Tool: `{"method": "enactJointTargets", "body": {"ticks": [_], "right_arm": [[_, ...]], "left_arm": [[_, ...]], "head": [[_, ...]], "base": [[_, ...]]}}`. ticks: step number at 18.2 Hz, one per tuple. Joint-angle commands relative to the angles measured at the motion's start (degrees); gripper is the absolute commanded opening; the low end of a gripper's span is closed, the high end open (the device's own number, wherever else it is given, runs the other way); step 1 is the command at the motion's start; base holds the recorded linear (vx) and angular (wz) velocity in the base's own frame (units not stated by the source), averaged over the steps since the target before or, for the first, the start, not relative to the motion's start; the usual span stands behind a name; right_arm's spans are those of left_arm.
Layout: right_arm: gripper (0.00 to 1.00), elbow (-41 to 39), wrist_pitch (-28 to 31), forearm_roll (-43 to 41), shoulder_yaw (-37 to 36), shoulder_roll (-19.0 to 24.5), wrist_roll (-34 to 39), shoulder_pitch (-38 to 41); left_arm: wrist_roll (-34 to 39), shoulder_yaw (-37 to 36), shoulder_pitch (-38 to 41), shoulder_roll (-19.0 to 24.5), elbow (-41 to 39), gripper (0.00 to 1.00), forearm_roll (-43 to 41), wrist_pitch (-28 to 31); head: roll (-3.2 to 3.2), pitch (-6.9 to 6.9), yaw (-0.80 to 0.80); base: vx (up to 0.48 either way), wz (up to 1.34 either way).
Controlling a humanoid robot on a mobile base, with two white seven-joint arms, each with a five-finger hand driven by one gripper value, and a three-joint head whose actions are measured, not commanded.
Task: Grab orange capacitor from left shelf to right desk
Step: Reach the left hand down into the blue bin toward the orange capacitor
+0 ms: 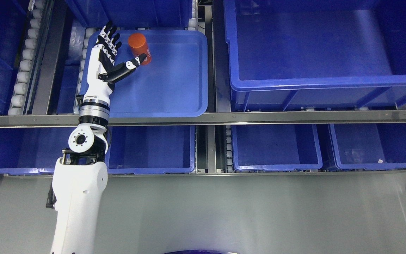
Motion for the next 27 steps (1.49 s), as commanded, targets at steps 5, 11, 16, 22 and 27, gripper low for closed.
{"method": "enactJointTargets", "body": {"ticks": [5,11,16,22,27], "right_arm": [[1.00,-1.0,0.0,0.2,-1.0,-1.0,0.0,0.2],[1.00,-1.0,0.0,0.2,-1.0,-1.0,0.0,0.2],[1.00,-1.0,0.0,0.2,-1.0,-1.0,0.0,0.2],[1.00,-1.0,0.0,0.2,-1.0,-1.0,0.0,0.2],[1.00,-1.0,0.0,0.2,-1.0,-1.0,0.0,0.2]], "left_arm": [[-0.1,-1.7,-3.0,2.2,8.0,1.00,-2.3,0.4],[-10.6,-0.4,-5.7,2.4,12.6,1.00,-3.4,0.3],[-10.6,0.9,-9.7,2.4,17.4,1.00,-6.3,-0.1],[-11.2,0.1,-13.4,2.5,21.7,0.99,-6.7,-0.1],[-13.8,-1.1,-13.4,2.3,22.3,0.98,-7.2,-0.1]], "head": [[0.00,0.00,0.00],[0.00,0.00,0.00],[0.00,0.00,0.00],[0.00,0.00,0.00],[0.00,0.00,0.00]], "base": [[0.000,0.00],[0.000,0.00],[0.000,0.00],[0.000,0.00],[0.000,0.00]]}}
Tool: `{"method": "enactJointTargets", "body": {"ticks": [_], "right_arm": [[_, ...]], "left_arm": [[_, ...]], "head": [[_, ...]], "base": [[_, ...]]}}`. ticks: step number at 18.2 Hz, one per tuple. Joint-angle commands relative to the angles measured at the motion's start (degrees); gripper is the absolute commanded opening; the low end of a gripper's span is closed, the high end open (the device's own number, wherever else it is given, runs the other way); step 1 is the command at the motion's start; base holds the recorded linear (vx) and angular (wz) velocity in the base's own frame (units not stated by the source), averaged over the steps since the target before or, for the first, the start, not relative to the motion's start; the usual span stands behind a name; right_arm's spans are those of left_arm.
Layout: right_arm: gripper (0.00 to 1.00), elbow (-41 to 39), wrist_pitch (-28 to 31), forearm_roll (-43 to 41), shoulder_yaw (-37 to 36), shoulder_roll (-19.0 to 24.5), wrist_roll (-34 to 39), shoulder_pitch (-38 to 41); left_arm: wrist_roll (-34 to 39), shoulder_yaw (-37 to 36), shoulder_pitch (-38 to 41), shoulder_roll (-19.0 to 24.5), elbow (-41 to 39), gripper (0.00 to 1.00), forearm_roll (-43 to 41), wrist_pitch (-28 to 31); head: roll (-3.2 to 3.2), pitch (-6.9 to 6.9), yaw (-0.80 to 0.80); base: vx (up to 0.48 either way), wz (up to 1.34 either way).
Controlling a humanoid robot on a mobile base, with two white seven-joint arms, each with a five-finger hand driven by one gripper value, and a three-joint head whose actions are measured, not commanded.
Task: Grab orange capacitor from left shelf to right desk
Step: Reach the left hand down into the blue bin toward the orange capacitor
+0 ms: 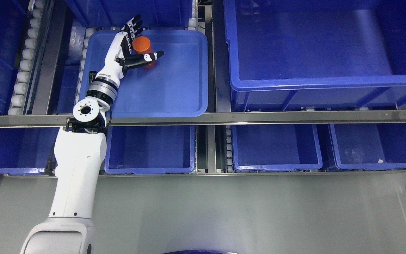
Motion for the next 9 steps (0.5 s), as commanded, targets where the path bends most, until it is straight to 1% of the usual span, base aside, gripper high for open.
{"method": "enactJointTargets", "body": {"ticks": [1,6,9], "right_arm": [[1.00,-1.0,0.0,0.2,-1.0,-1.0,0.0,0.2],[1.00,-1.0,0.0,0.2,-1.0,-1.0,0.0,0.2],[1.00,-1.0,0.0,0.2,-1.0,-1.0,0.0,0.2]], "left_arm": [[-1.1,-0.2,-1.2,0.2,4.9,0.98,0.3,0.0],[-1.6,-0.2,-1.2,0.0,6.6,0.93,-1.3,0.0],[-1.6,0.0,-1.2,-0.4,6.7,0.83,-1.3,-0.5]], "head": [[0.00,0.00,0.00],[0.00,0.00,0.00],[0.00,0.00,0.00]], "base": [[0.000,0.00],[0.000,0.00],[0.000,0.00]]}}
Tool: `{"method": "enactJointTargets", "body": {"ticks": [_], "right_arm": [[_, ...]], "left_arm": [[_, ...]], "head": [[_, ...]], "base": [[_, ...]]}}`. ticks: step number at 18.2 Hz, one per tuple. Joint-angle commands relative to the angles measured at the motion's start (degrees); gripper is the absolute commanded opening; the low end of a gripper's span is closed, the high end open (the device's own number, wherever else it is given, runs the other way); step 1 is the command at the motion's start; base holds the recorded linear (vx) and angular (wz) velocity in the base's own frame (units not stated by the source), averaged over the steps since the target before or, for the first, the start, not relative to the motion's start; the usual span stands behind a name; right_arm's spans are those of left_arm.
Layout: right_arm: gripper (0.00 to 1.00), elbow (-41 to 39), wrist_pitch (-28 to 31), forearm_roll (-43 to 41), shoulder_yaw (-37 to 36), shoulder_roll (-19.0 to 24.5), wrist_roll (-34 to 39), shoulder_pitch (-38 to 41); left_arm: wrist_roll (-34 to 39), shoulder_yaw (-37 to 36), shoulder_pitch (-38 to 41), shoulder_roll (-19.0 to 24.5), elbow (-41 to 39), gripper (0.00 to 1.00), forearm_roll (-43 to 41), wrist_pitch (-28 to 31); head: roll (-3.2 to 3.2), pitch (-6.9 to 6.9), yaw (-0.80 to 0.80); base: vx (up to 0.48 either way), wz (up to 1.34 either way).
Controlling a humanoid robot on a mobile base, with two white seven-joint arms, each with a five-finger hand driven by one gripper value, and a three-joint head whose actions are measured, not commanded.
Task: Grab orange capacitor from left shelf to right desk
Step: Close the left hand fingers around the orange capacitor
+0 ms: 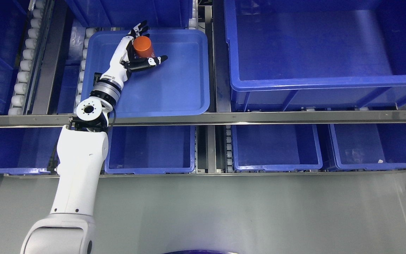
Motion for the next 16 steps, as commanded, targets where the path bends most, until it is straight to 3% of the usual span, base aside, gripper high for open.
{"method": "enactJointTargets", "body": {"ticks": [1,6,9,13,16], "right_arm": [[1.00,-1.0,0.0,0.2,-1.0,-1.0,0.0,0.2],[1.00,-1.0,0.0,0.2,-1.0,-1.0,0.0,0.2],[1.00,-1.0,0.0,0.2,-1.0,-1.0,0.0,0.2],[1.00,-1.0,0.0,0.2,-1.0,-1.0,0.0,0.2],[1.00,-1.0,0.0,0.2,-1.0,-1.0,0.0,0.2]], "left_arm": [[0.0,0.4,-0.2,-0.1,3.1,0.78,-1.0,-1.0],[0.0,2.1,-0.2,-0.4,3.4,0.61,-0.9,-1.3],[-0.4,4.4,-0.2,-0.7,3.4,0.41,-0.8,-4.3],[-3.0,7.7,0.4,-0.7,3.5,0.06,-0.8,-9.3],[-3.4,8.5,0.8,-0.7,3.4,0.00,-0.6,-10.4]], "head": [[0.00,0.00,0.00],[0.00,0.00,0.00],[0.00,0.00,0.00],[0.00,0.00,0.00],[0.00,0.00,0.00]], "base": [[0.000,0.00],[0.000,0.00],[0.000,0.00],[0.000,0.00],[0.000,0.00]]}}
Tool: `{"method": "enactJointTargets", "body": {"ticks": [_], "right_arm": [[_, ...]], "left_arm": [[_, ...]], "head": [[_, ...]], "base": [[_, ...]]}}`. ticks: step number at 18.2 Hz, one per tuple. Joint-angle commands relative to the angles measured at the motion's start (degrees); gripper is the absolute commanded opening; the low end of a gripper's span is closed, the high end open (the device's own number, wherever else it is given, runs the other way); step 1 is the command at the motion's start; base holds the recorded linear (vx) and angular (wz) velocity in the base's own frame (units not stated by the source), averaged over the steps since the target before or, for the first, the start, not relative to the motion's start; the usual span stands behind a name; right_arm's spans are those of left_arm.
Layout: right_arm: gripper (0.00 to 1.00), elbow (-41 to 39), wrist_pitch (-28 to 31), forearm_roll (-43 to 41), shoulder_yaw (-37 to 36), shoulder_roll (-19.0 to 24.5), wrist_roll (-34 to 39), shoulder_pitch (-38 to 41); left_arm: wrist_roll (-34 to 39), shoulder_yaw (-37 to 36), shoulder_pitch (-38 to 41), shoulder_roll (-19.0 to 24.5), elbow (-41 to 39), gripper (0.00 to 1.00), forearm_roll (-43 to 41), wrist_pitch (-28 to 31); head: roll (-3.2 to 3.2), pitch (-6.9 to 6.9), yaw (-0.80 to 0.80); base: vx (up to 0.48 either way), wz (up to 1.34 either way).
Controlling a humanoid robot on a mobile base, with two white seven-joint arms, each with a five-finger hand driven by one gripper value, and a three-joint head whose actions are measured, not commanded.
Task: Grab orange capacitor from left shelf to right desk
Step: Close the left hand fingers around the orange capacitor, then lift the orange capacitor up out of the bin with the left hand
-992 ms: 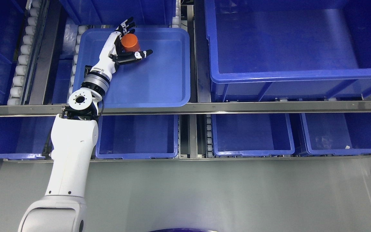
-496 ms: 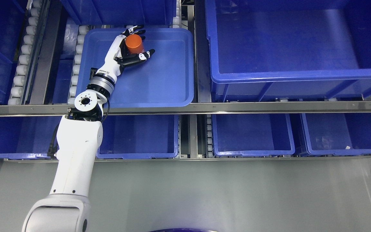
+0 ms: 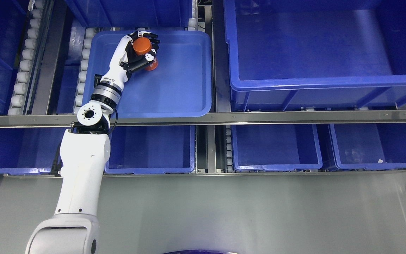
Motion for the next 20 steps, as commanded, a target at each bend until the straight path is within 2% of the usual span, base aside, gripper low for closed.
{"method": "enactJointTargets", "body": {"ticks": [1,5,9,13,15,18,20], "right_arm": [[1.00,-1.0,0.0,0.2,-1.0,-1.0,0.0,0.2],[1.00,-1.0,0.0,0.2,-1.0,-1.0,0.0,0.2],[1.00,-1.0,0.0,0.2,-1.0,-1.0,0.0,0.2],[1.00,-1.0,0.0,0.2,-1.0,-1.0,0.0,0.2],[1.00,-1.0,0.0,0.2,-1.0,-1.0,0.0,0.2],[1.00,-1.0,0.0,0.2,-1.0,-1.0,0.0,0.2],[1.00,-1.0,0.0,0.2,-1.0,-1.0,0.0,0.2]], "left_arm": [[-0.7,4.8,0.5,0.6,0.8,0.00,-0.5,-1.5],[-0.7,4.7,0.5,0.6,-0.3,0.00,1.4,-2.4],[-2.8,3.4,0.4,0.6,-11.3,0.00,5.9,-2.8],[-1.6,1.6,1.0,0.6,-21.0,0.01,9.4,-3.4],[2.7,-0.6,2.5,0.6,-24.3,0.01,10.3,-5.7],[14.7,-5.4,4.6,0.6,-25.7,0.01,10.3,-12.3],[17.8,-8.3,7.3,0.6,-26.0,0.01,10.3,-16.4]], "head": [[0.00,0.00,0.00],[0.00,0.00,0.00],[0.00,0.00,0.00],[0.00,0.00,0.00],[0.00,0.00,0.00],[0.00,0.00,0.00],[0.00,0.00,0.00]], "base": [[0.000,0.00],[0.000,0.00],[0.000,0.00],[0.000,0.00],[0.000,0.00],[0.000,0.00],[0.000,0.00]]}}
